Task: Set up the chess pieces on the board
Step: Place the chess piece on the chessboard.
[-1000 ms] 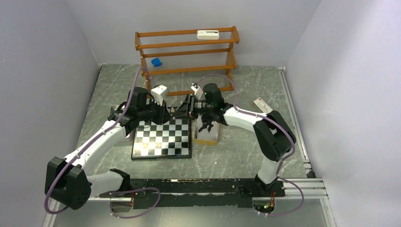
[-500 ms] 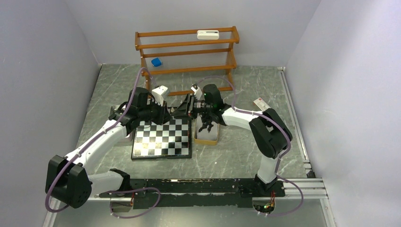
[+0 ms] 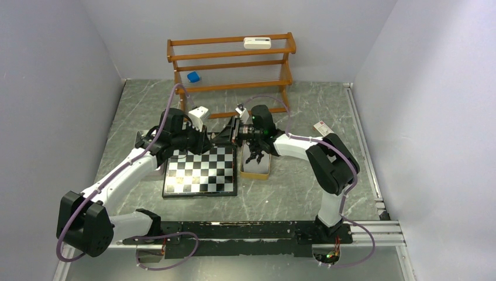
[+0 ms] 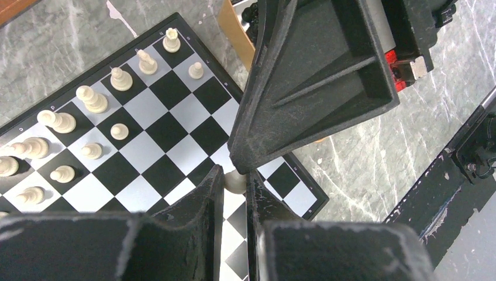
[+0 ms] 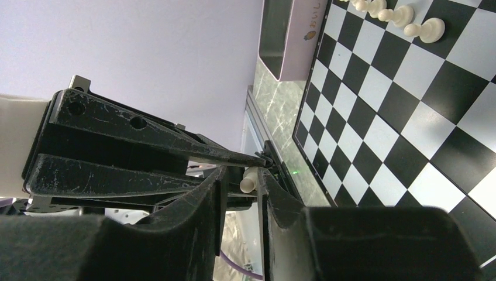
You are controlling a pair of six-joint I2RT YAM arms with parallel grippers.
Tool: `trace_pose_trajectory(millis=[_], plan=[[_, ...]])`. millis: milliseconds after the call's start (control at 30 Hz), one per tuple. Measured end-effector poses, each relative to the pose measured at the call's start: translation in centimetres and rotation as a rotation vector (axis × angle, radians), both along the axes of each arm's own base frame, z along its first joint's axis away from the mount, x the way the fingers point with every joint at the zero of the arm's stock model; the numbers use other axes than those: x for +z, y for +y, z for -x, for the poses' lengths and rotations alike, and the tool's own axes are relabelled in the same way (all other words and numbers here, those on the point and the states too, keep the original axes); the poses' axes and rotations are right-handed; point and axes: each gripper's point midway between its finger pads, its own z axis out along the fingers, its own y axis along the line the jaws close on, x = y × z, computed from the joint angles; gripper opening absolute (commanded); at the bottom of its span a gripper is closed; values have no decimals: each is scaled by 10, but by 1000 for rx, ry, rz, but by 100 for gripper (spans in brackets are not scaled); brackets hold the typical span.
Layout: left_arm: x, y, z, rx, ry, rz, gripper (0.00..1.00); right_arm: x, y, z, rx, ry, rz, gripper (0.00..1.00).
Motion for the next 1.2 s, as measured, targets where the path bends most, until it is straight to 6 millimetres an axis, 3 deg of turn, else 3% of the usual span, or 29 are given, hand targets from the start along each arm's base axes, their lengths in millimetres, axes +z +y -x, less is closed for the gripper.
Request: trace_pose_trajectory(millis=[300,767,1200], plan=[[-2,0,0,1,5,-3,9,-2,0,0,4,-6,5,27],[-8,1,-2,11,17,-21,9,-9,-1,2,-2,11,24,15],[-18,4,-3,28,43,-47,21,-21,1,1,-5,41,24,12]])
